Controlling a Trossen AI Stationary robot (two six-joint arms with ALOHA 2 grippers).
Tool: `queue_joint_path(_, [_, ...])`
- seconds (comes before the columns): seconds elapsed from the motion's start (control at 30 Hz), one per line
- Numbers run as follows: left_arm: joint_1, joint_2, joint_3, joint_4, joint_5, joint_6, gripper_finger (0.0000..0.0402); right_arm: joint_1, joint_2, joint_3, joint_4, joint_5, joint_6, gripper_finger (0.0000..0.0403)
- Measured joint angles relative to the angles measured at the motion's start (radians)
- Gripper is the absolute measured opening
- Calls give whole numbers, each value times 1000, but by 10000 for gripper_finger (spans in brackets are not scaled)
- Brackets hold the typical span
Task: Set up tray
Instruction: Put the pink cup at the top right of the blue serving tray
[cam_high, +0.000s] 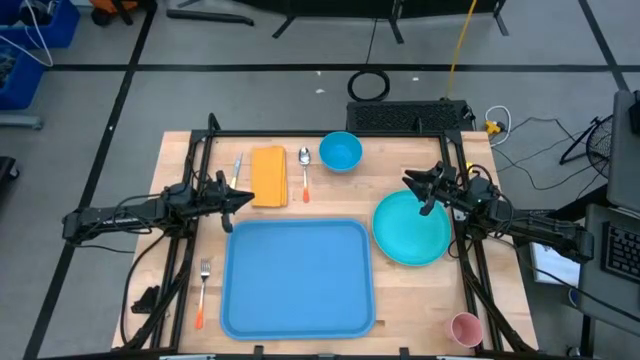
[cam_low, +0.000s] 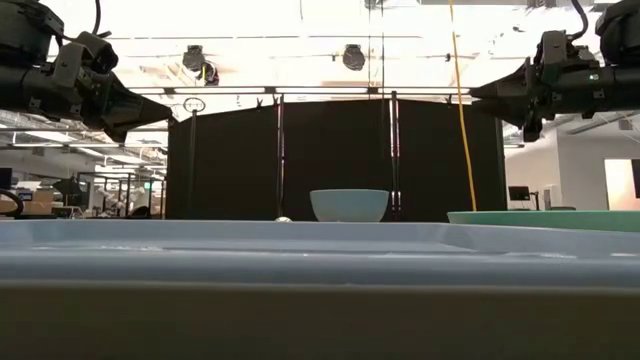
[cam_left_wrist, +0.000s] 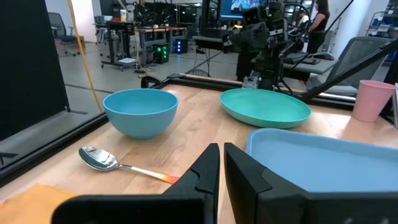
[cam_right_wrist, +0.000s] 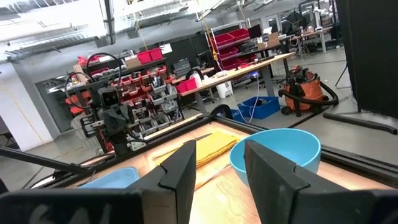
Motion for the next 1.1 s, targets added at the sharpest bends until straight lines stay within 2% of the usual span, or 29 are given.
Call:
queue_joint_path(0.13, [0,0,0,0,0,-1,26,0,1,2,58,-24,108,125])
queue_joint_path(0.2, [0,0,0,0,-1,1,26,-1,0,20,90,-140,154,125])
queue_joint_path(0.3, [0,0,0,0,-1,1,26,7,22,92,68,-387,223,122])
queue_joint_path(0.4, [0,0,0,0,-2,0,26,52,76,214,-53,-494,265,115])
queue_joint_path(0.53, [0,0,0,0,-3,0,26,162,232,402,-383,-495,264,102])
queue_joint_path(0.67, [0,0,0,-1,-5,0,26,309,451,572,-573,-500,325,92])
queue_joint_path(0.77, [0,0,0,-1,-11,0,26,441,617,661,-621,-518,388,86])
queue_joint_path(0.9, [0,0,0,-1,-41,0,26,617,813,745,-603,-553,527,73])
queue_joint_path(1.1, [0,0,0,-2,-50,0,26,867,1016,803,-590,-553,883,42])
